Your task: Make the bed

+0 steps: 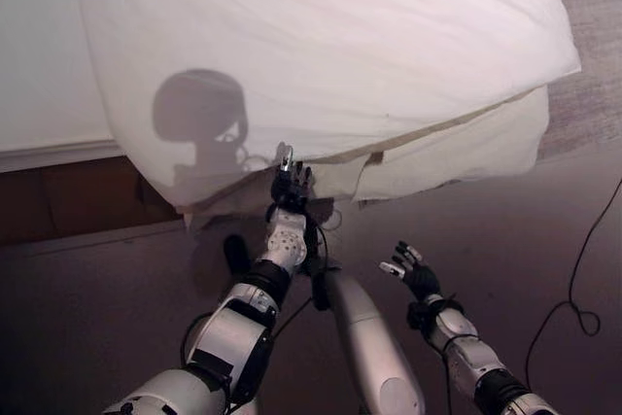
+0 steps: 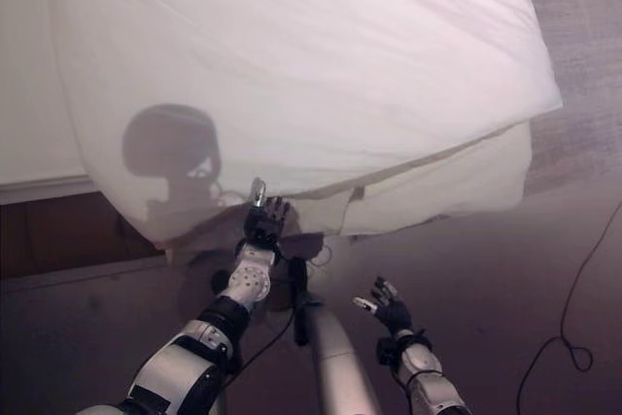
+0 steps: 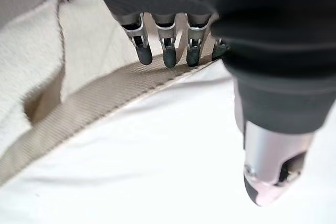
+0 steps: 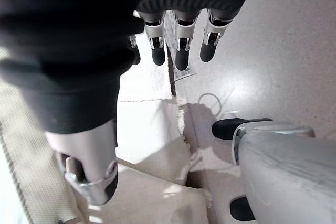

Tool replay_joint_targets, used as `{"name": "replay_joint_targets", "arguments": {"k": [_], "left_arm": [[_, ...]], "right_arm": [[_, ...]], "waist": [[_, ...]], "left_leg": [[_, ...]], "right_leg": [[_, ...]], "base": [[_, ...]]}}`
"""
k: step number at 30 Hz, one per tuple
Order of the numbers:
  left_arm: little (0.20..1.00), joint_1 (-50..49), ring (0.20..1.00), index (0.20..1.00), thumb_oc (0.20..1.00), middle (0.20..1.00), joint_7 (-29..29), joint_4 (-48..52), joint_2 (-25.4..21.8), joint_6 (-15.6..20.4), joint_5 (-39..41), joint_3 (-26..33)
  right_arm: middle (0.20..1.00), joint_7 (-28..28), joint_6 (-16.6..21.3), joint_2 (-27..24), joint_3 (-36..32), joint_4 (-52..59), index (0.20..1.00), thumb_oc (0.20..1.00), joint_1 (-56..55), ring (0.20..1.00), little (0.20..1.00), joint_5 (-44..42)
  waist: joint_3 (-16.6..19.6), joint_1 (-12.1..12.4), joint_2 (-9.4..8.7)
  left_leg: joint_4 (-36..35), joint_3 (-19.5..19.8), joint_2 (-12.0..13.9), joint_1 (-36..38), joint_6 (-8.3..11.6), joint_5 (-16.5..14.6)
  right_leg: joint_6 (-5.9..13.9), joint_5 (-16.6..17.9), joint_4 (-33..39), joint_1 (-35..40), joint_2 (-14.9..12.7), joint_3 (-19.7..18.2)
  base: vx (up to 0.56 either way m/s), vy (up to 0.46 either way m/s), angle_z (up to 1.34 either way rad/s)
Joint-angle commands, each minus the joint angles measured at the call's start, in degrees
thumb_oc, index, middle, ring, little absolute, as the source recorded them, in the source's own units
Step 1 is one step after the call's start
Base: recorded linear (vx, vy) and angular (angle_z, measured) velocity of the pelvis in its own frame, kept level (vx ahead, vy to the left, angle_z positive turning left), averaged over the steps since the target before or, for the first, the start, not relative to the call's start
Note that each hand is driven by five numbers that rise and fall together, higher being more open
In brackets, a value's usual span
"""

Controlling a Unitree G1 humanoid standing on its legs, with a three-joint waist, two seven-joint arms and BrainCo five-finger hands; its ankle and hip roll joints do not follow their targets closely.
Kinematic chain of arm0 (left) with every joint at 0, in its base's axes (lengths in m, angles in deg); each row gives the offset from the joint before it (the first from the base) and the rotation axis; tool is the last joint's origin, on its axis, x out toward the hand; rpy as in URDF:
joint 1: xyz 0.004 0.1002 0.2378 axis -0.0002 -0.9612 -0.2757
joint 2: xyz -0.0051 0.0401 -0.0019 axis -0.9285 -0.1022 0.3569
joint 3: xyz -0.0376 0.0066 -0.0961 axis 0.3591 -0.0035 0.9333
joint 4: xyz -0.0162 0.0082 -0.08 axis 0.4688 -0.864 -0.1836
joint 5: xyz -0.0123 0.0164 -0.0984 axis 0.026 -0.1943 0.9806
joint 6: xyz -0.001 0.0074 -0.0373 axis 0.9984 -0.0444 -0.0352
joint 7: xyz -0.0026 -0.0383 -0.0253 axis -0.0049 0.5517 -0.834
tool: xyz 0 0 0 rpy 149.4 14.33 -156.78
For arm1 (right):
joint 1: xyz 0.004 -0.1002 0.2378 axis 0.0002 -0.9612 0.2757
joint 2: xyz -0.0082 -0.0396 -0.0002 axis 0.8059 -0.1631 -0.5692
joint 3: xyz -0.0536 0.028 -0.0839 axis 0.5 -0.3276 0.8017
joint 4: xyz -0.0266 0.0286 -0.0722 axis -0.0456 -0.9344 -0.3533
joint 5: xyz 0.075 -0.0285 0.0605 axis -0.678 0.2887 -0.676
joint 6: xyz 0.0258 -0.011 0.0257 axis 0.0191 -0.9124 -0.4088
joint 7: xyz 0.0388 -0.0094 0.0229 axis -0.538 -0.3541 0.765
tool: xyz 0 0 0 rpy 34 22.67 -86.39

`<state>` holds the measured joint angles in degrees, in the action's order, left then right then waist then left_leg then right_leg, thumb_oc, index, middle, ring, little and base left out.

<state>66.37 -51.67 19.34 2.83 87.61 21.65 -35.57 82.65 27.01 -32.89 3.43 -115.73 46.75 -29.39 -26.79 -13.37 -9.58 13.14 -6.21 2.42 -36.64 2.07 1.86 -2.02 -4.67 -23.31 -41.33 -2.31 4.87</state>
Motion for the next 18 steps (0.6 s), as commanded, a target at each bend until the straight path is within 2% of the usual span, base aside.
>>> {"name": "replay_joint_targets", "arguments": {"k": [1, 4, 5, 6, 18], "left_arm": [[1.0, 3.9, 1.0, 1.0, 1.0, 1.0, -0.8, 0.9, 3.4, 2.2, 0.2, 2.3], [1.0, 5.1, 1.0, 1.0, 1.0, 1.0, -0.8, 2.2, 2.9, 2.9, -0.2, 2.6], [0.526, 5.2, 0.526, 0.526, 0.526, 0.526, -1.0, 3.1, 2.8, 3.2, -0.2, 2.6], [0.2, 5.2, 0.2, 0.2, 0.2, 0.2, -1.1, 3.4, 2.9, 3.2, -0.3, 2.4], [0.2, 4.2, 0.2, 0.2, 0.2, 0.2, -2.9, 9.0, 3.6, 5.0, 0.9, 0.9]], "right_arm": [[1.0, 0.4, 2.3, -2.3, -0.5, 4.1, 1.0, 1.0, -4.3, 1.0, 1.0, -0.2], [1.0, 0.8, 2.2, -2.4, -0.6, 3.9, 1.0, 1.0, -4.6, 1.0, 1.0, 0.1], [1.0, 1.0, 2.2, -2.4, -0.7, 3.9, 1.0, 1.0, -4.7, 1.0, 1.0, 0.2], [1.0, 1.1, 2.2, -2.4, -0.7, 3.8, 1.0, 1.0, -4.8, 1.0, 1.0, 0.2], [1.0, 1.1, 2.9, -1.5, -0.7, 3.8, 1.0, 1.0, -3.4, 1.0, 1.0, -0.6]], "waist": [[4.8, -0.9, 0.84], [5.5, -1.0, 1.13], [5.7, -1.0, 1.21], [5.8, -1.0, 1.31], [6.0, 0.4, 1.85]], "left_leg": [[8.0, -0.1, 0.9, -4.9, 1.13, -7.2], [8.1, 0.1, 1.0, -5.4, 1.2, -7.1], [8.1, 0.1, 0.9, -5.5, 1.21, -7.1], [8.1, 0.2, 0.9, -5.6, 1.22, -7.0], [7.5, 0.9, 0.5, -5.0, 1.1, -6.6]], "right_leg": [[8.34, 2.5, 3.0, -3.3, -1.7, -1.3], [8.24, 2.4, 2.9, -3.8, -1.8, -1.0], [8.23, 2.4, 2.9, -3.9, -1.7, -1.0], [8.22, 2.4, 2.9, -4.0, -1.7, -0.9], [8.02, 2.4, 3.0, -3.3, -1.8, -0.6]], "base": [[0.0, 0.0, 0.0], [0.0, 0.0, 0.0], [0.0, 0.0, 0.0], [0.0, 0.0, 0.0], [0.0, 0.0, 0.0]]}}
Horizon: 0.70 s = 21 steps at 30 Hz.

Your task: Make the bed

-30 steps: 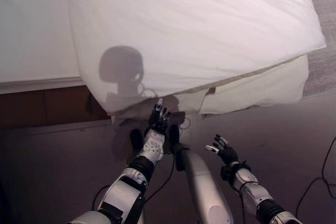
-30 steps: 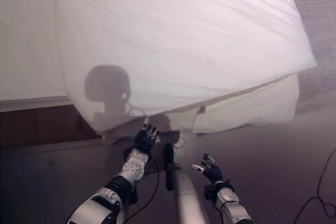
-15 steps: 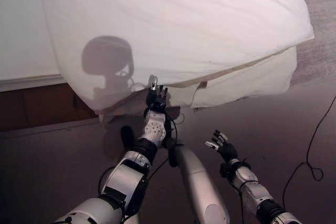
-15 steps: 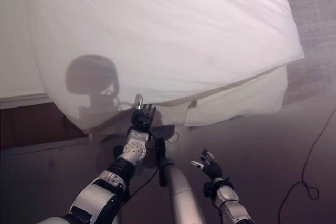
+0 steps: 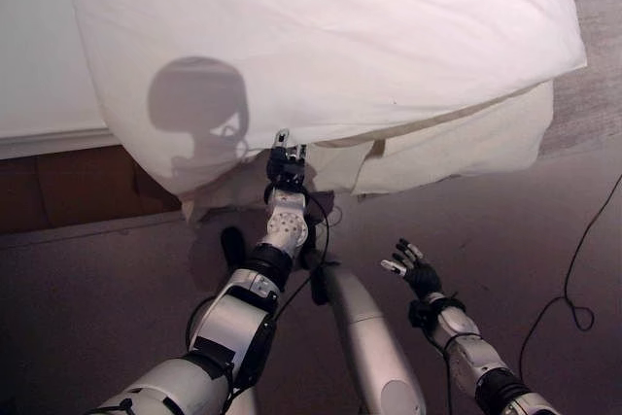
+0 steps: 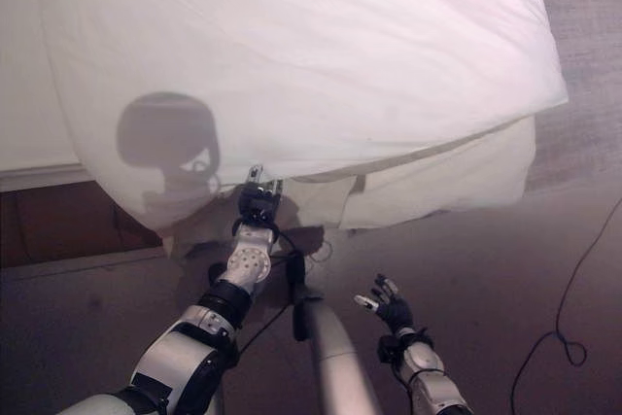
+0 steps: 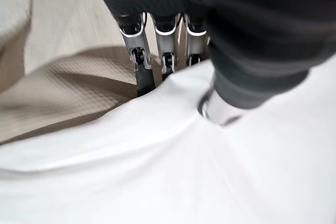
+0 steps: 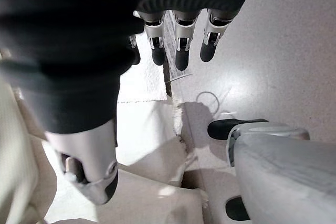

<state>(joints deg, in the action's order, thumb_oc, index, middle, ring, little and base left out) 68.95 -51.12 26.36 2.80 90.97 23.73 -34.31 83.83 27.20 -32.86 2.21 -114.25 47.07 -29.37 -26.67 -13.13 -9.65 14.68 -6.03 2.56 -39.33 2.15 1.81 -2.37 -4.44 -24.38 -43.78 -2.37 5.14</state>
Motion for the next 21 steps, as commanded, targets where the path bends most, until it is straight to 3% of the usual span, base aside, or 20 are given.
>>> {"name": "replay_joint_targets", "arguments": {"k": [1, 7, 15, 21], "left_arm": [[0.2, 1.4, 0.2, 0.2, 0.2, 0.2, -3.7, 2.7, 3.9, 1.8, -0.7, -0.4], [0.2, -1.2, 0.2, 0.2, 0.2, 0.2, -4.3, 11.3, 4.8, 3.3, -0.4, -3.1], [0.2, -9.2, 0.2, 0.2, 0.2, 0.2, -7.8, 26.3, 4.1, 2.0, 2.7, -9.3], [0.2, -13.4, 0.2, 0.2, 0.2, 0.2, -8.6, 34.3, 2.8, 3.7, 3.5, -11.2]], "right_arm": [[1.0, -0.1, 2.8, -1.3, 0.5, 2.4, 1.0, 1.0, -3.5, 1.0, 1.0, -1.0], [1.0, 1.1, 4.4, 1.4, -0.4, 3.6, 1.0, 1.0, -0.6, 1.0, 1.0, -9.4], [1.0, 4.7, 6.3, 6.9, 1.3, 5.0, 1.0, 1.0, 7.5, 1.0, 1.0, -25.4], [1.0, 5.7, 8.1, 10.8, 2.3, 5.4, 1.0, 1.0, 13.3, 1.0, 1.0, -35.2]], "waist": [[5.7, 0.3, 2.0], [4.2, 2.1, 2.96], [0.1, 6.4, 4.57], [-2.2, 9.2, 5.5]], "left_leg": [[5.9, 0.7, 0.3, -2.0, 0.99, -6.5], [4.6, 1.0, -0.4, -0.5, 0.66, -5.8], [1.6, 2.4, -1.8, 3.3, 0.07, -4.5], [0.2, 3.6, -2.8, 6.1, -0.34, -4.1]], "right_leg": [[8.35, 2.2, 4.1, -0.6, -1.8, -0.9], [8.39, 2.7, 5.4, 1.4, -2.0, -0.5], [8.39, 2.9, 7.5, 6.1, -2.3, 0.5], [8.55, 3.0, 8.4, 9.2, -2.8, 1.6]], "base": [[0.0, 0.0, 0.0], [0.0, 0.0, 0.0], [0.0, -0.003, 0.09], [0.01, -0.002, 0.13]]}}
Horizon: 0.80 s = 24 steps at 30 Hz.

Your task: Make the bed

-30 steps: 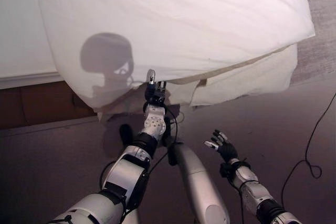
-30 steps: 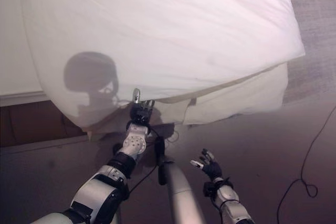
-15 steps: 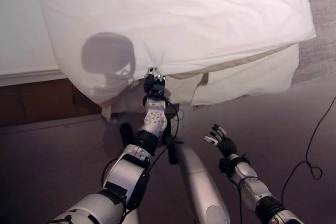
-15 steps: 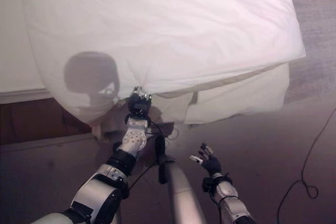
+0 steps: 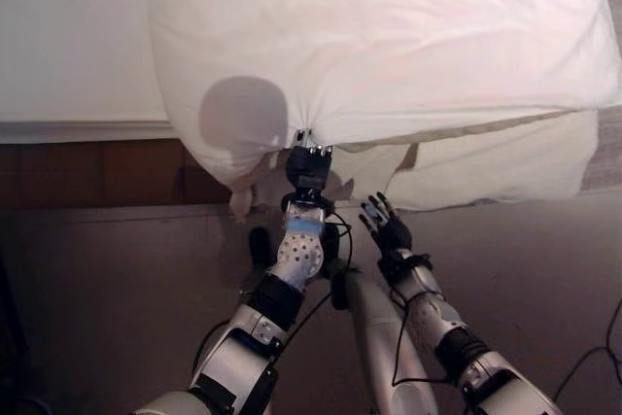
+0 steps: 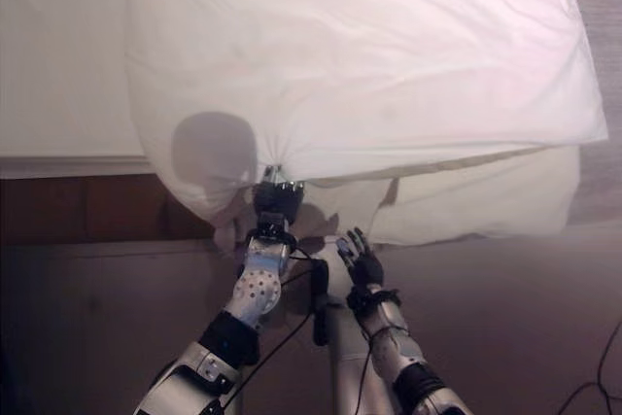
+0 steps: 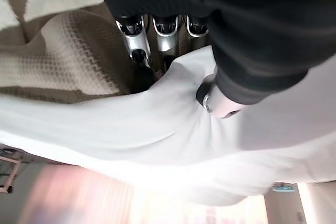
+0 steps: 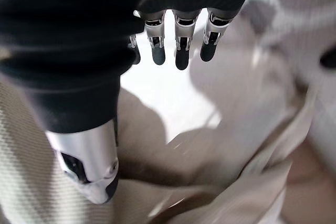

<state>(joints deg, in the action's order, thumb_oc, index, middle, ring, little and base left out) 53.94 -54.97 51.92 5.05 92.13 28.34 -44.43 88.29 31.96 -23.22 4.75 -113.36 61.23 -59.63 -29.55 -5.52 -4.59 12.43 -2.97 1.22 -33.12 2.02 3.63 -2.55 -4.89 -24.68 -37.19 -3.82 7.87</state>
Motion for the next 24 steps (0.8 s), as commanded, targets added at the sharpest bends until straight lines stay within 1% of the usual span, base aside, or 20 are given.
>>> {"name": "replay_joint_targets", "arguments": {"k": [1, 2, 3, 6, 9, 10, 11, 13, 14, 15, 16, 17, 18, 22, 24], "left_arm": [[0.2, 1.0, 0.2, 0.2, 0.2, 0.2, -4.3, 10.1, 0.3, 3.1, -1.6, -0.9], [0.2, 0.1, 0.2, 0.2, 0.2, 0.2, -4.0, 13.7, -0.6, 4.2, -2.8, -0.5], [0.2, 0.1, 0.2, 0.2, 0.2, 0.2, -3.9, 13.7, -0.6, 4.2, -2.9, -0.5], [0.2, -1.4, 0.2, 0.2, 0.2, 0.2, -3.0, 17.0, -1.9, 5.8, -4.5, 1.0], [0.2, -2.0, 0.2, 0.2, 0.2, 0.2, -0.9, 19.1, -3.1, 8.2, -7.6, 3.0], [0.2, -1.9, 0.2, 0.2, 0.2, 0.2, -0.9, 19.1, -3.1, 8.2, -7.7, 3.0], [0.2, -2.3, 0.2, 0.2, 0.2, 0.2, 0.6, 20.2, -3.8, 9.6, -9.7, 4.7], [0.2, -2.8, 0.2, 0.2, 0.2, 0.2, 3.9, 21.4, -5.1, 11.5, -13.9, 8.1], [0.2, -2.7, 0.2, 0.2, 0.2, 0.2, 4.0, 21.5, -5.1, 11.5, -14.0, 8.1], [0.2, -3.1, 0.2, 0.2, 0.2, 0.2, 6.8, 21.6, -6.2, 12.8, -17.4, 10.5], [0.2, -3.1, 0.2, 0.2, 0.2, 0.2, 6.9, 21.7, -6.2, 12.7, -17.5, 10.5], [0.2, -3.6, 0.2, 0.2, 0.2, 0.2, 9.9, 21.2, -7.4, 13.8, -20.7, 13.3], [0.2, -3.5, 0.2, 0.2, 0.2, 0.2, 10.1, 21.3, -7.4, 13.8, -20.9, 13.3], [0.2, -4.6, 0.2, 0.2, 0.2, 0.2, 14.7, 21.0, -9.8, 15.5, -25.6, 18.8], [0.2, -5.0, 0.2, 0.2, 0.2, 0.2, 17.3, 20.4, -10.9, 16.2, -27.7, 21.3]], "right_arm": [[1.0, 1.3, 3.6, 1.8, -0.5, 4.7, 1.0, 1.0, -0.2, 1.0, 1.0, -6.4], [1.0, 1.2, 4.0, 2.6, -0.4, 5.0, 1.0, 1.0, 0.6, 1.0, 1.0, -8.4], [1.0, 1.2, 4.0, 2.6, -0.4, 5.0, 1.0, 1.0, 0.6, 1.0, 1.0, -8.4], [1.0, 2.3, 4.5, 4.6, -0.8, 5.8, 1.0, 1.0, 1.9, 1.0, 1.0, -13.6], [1.0, 2.6, 6.3, 6.1, -1.8, 7.0, 1.0, 1.0, 3.4, 1.0, 1.0, -18.0], [1.0, 2.6, 6.3, 6.1, -1.8, 7.0, 1.0, 1.0, 3.4, 1.0, 1.0, -18.0], [1.0, 1.9, 7.8, 6.7, -3.1, 8.1, 1.0, 1.0, 4.3, 1.0, 1.0, -19.7], [1.0, 0.7, 10.2, 6.4, -5.7, 9.8, 1.0, 1.0, 5.3, 1.0, 1.0, -20.2], [1.0, 0.7, 10.2, 6.4, -5.7, 9.8, 1.0, 1.0, 5.4, 1.0, 1.0, -20.2], [1.0, -0.6, 11.6, 5.8, -7.4, 11.0, 1.0, 1.0, 5.6, 1.0, 1.0, -19.6], [1.0, -0.7, 11.6, 5.8, -7.5, 11.0, 1.0, 1.0, 5.6, 1.0, 1.0, -19.5], [1.0, -1.7, 12.7, 5.4, -9.3, 11.7, 1.0, 1.0, 5.8, 1.0, 1.0, -19.0], [1.0, -1.8, 12.7, 5.4, -9.3, 11.8, 1.0, 1.0, 5.8, 1.0, 1.0, -19.0], [1.0, -3.7, 15.0, 4.2, -13.8, 12.7, 1.0, 1.0, 6.1, 1.0, 1.0, -19.1], [1.0, -4.8, 16.1, 3.6, -16.0, 13.2, 1.0, 1.0, 6.3, 1.0, 1.0, -18.9]], "waist": [[0.5, 2.0, 0.73], [-0.1, 3.0, 1.16], [0.0, 3.0, 1.16], [-0.2, 4.5, 1.7], [-0.2, 5.8, 2.24], [-0.2, 5.7, 2.25], [-0.2, 6.4, 2.64], [-0.2, 7.2, 3.19], [-0.2, 7.2, 3.2], [-0.2, 7.6, 3.42], [-0.2, 7.6, 3.42], [-0.2, 7.8, 3.56], [-0.2, 7.8, 3.55], [-0.2, 8.3, 3.87], [-0.2, 8.5, 4.0]], "left_leg": [[1.9, 0.9, -1.7, 0.0, -0.3, -5.6], [1.4, 1.6, -2.1, 1.0, -0.31, -5.5], [1.3, 1.6, -2.1, 0.8, -0.32, -5.3], [1.1, 2.5, -2.6, 1.5, -0.51, -5.5], [1.3, 3.2, -3.0, 1.2, -0.49, -5.4], [1.3, 3.2, -3.0, 1.2, -0.49, -5.4], [1.4, 3.7, -3.2, 1.2, -0.45, -5.6], [1.5, 4.3, -3.6, 1.0, -0.44, -5.6], [1.5, 4.3, -3.6, 0.8, -0.46, -5.4], [1.6, 4.6, -3.8, 1.1, -0.52, -5.7], [1.5, 4.6, -3.8, 0.9, -0.54, -5.5], [1.8, 4.8, -3.9, 1.1, -0.7, -6.0], [1.7, 4.8, -3.9, 0.9, -0.73, -5.7], [2.5, 4.5, -4.0, 0.8, -1.04, -6.5], [2.8, 4.3, -4.1, 0.6, -1.18, -6.4]], "right_leg": [[8.75, 3.7, 9.0, 2.9, -1.6, -0.8], [8.73, 3.4, 9.2, 4.0, -2.0, -0.2], [8.72, 3.6, 9.3, 3.9, -2.0, -0.2], [8.61, 3.0, 9.2, 4.9, -2.4, 0.7], [8.55, 2.8, 9.1, 5.2, -2.9, 1.5], [8.55, 2.8, 9.1, 5.2, -2.9, 1.5], [8.64, 2.4, 8.7, 5.3, -3.2, 2.1], [8.7, 2.1, 8.5, 5.8, -3.8, 3.1], [8.67, 2.3, 8.6, 5.6, -3.8, 3.1], [8.7, 1.7, 8.3, 6.0, -4.1, 3.5], [8.67, 2.0, 8.4, 5.8, -4.1, 3.6], [8.73, 1.5, 8.1, 6.2, -4.3, 3.6], [8.7, 1.7, 8.2, 6.0, -4.3, 3.7], [8.75, 1.1, 7.7, 6.2, -4.6, 3.5], [8.76, 1.3, 7.7, 6.1, -4.6, 3.3]], "base": [[0.02, 0.0, 0.23], [0.01, -0.007, 0.16], [0.02, -0.018, 0.21], [0.03, 0.001, 0.22], [0.02, 0.004, 0.14], [0.02, -0.013, 0.15], [0.02, -0.006, 0.15], [0.03, 0.017, 0.23], [0.05, 0.038, 0.26], [0.01, 0.021, 0.21], [0.06, 0.048, 0.2], [0.01, 0.032, 0.13], [0.04, 0.049, 0.1], [0.02, 0.05, 0.02], [0.02, 0.053, 0.0]]}}
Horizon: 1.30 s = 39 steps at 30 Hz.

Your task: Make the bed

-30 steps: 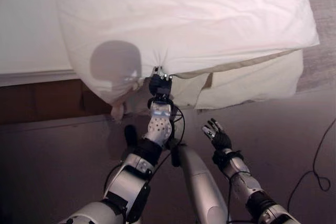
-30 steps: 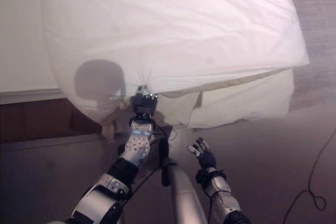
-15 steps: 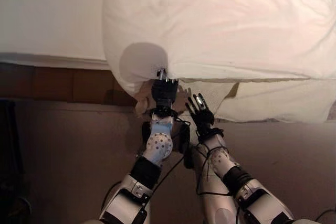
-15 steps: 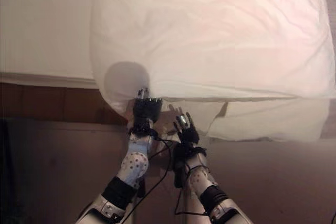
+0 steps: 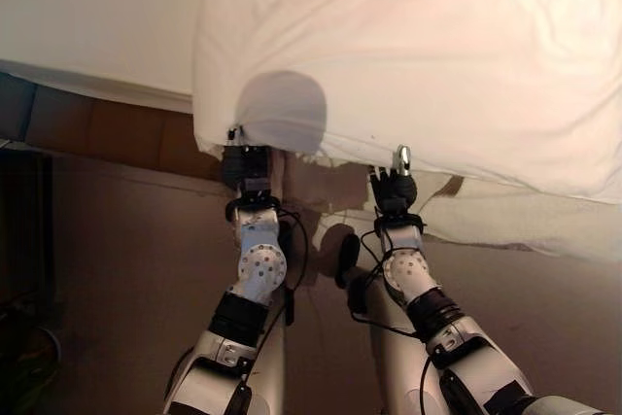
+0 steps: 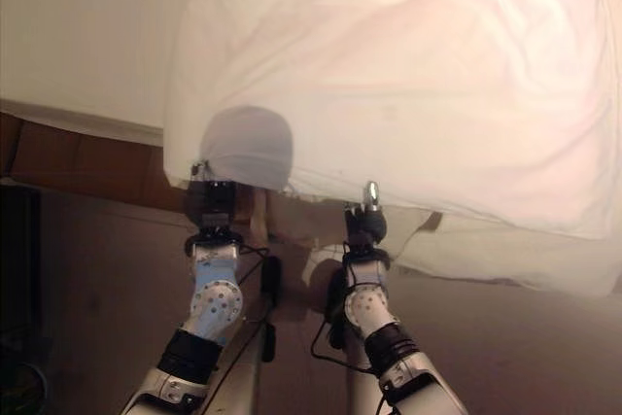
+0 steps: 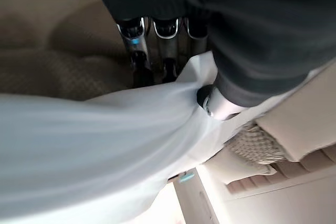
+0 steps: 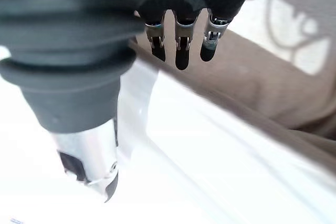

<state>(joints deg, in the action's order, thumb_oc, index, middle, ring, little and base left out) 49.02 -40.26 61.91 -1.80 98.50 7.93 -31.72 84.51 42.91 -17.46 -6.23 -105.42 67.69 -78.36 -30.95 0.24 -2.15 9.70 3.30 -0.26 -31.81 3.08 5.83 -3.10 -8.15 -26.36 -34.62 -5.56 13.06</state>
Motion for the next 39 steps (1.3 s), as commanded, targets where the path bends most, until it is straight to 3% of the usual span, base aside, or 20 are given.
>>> {"name": "replay_joint_targets", "arguments": {"k": [1, 7, 18, 25, 33, 34, 35, 39], "left_arm": [[0.2, -0.4, 0.2, 0.2, 0.2, 0.2, 3.5, 10.1, -4.4, 10.0, -7.8, 9.9], [0.2, -3.3, 0.2, 0.2, 0.2, 0.2, 9.9, 6.0, -7.7, 10.7, -11.0, 17.6], [0.2, -1.8, 0.2, 0.2, 0.2, 0.2, 14.6, -1.6, -13.4, 10.2, -11.7, 23.5], [0.2, -0.4, 0.2, 0.2, 0.2, 0.2, 15.3, -4.8, -16.5, 9.4, -11.6, 24.6], [0.2, 0.0, 0.2, 0.2, 0.2, 0.2, 13.8, -6.0, -15.7, 8.5, -10.7, 23.5], [0.2, 0.2, 0.2, 0.2, 0.2, 0.2, 13.5, -6.4, -15.4, 8.4, -10.3, 23.2], [0.2, 0.3, 0.2, 0.2, 0.2, 0.2, 13.2, -6.5, -15.4, 8.2, -10.2, 23.0], [0.2, 0.3, 0.2, 0.2, 0.2, 0.2, 12.1, -6.8, -15.1, 7.5, -9.8, 22.1]], "right_arm": [[1.0, -1.4, 5.7, -2.4, -6.0, 5.5, 1.0, 1.0, -0.3, 1.0, 1.0, -0.3], [1.0, -5.0, 7.7, -4.7, -11.0, 7.1, 1.0, 1.0, -2.0, 1.0, 1.0, 2.0], [1.0, -11.5, 9.1, -9.3, -18.2, 2.7, 1.0, 1.0, -5.1, 1.0, 1.0, 4.4], [1.0, -13.8, 10.5, -13.2, -23.1, 2.2, 1.0, 1.0, -5.4, 1.0, 1.0, 5.5], [1.0, -15.5, 11.7, -16.1, -25.1, 4.5, 1.0, 1.0, -4.8, 1.0, 1.0, 7.8], [0.912, -15.6, 12.2, -16.1, -25.5, 5.2, 0.912, 0.912, -4.9, 0.912, 0.912, 7.9], [0.2, -15.9, 12.1, -16.1, -25.5, 5.5, 0.2, 0.2, -4.9, 0.2, 0.2, 8.5], [0.2, -15.6, 11.8, -16.3, -25.0, 7.0, 0.2, 0.2, -5.4, 0.2, 0.2, 9.5]], "waist": [[1.3, 2.8, 1.57], [2.5, 2.0, 1.66], [4.1, 0.4, 2.45], [5.0, -0.6, 2.94], [6.0, -1.6, 3.22], [6.1, -1.8, 3.25], [6.1, -1.9, 3.35], [6.4, -2.3, 3.43]], "left_leg": [[5.7, -2.0, -2.7, -0.5, -2.27, -9.1], [6.5, -2.9, -2.6, -1.3, -2.55, -9.4], [6.3, -4.0, -2.5, -1.8, -2.37, -9.3], [6.9, -4.7, -2.4, -2.6, -2.34, -9.7], [5.5, -5.9, -2.2, -2.7, -2.38, -9.3], [5.2, -6.0, -2.2, -2.6, -2.38, -9.2], [5.2, -6.1, -2.2, -2.6, -2.42, -9.1], [5.0, -6.5, -2.1, -2.5, -2.51, -9.2]], "right_leg": [[9.37, 4.2, 9.2, 3.7, -2.9, -1.9], [9.35, 4.3, 8.7, 2.5, -2.9, -2.7], [9.52, 4.1, 8.3, 1.1, -2.5, -4.0], [9.65, 3.9, 7.5, -0.2, -2.3, -4.9], [9.98, 4.5, 8.2, -1.2, -2.0, -6.3], [9.97, 4.5, 8.5, -1.1, -2.0, -6.3], [9.98, 4.5, 8.5, -1.2, -1.9, -6.4], [9.87, 4.5, 8.5, -1.4, -1.6, -6.8]], "base": [[0.02, 0.056, 0.01], [0.01, 0.065, 0.0], [0.01, 0.021, -0.07], [0.0, 0.002, 0.0], [0.0, 0.004, -0.09], [0.0, -0.016, -0.06], [0.0, -0.007, -0.06], [0.0, -0.011, -0.04]]}}
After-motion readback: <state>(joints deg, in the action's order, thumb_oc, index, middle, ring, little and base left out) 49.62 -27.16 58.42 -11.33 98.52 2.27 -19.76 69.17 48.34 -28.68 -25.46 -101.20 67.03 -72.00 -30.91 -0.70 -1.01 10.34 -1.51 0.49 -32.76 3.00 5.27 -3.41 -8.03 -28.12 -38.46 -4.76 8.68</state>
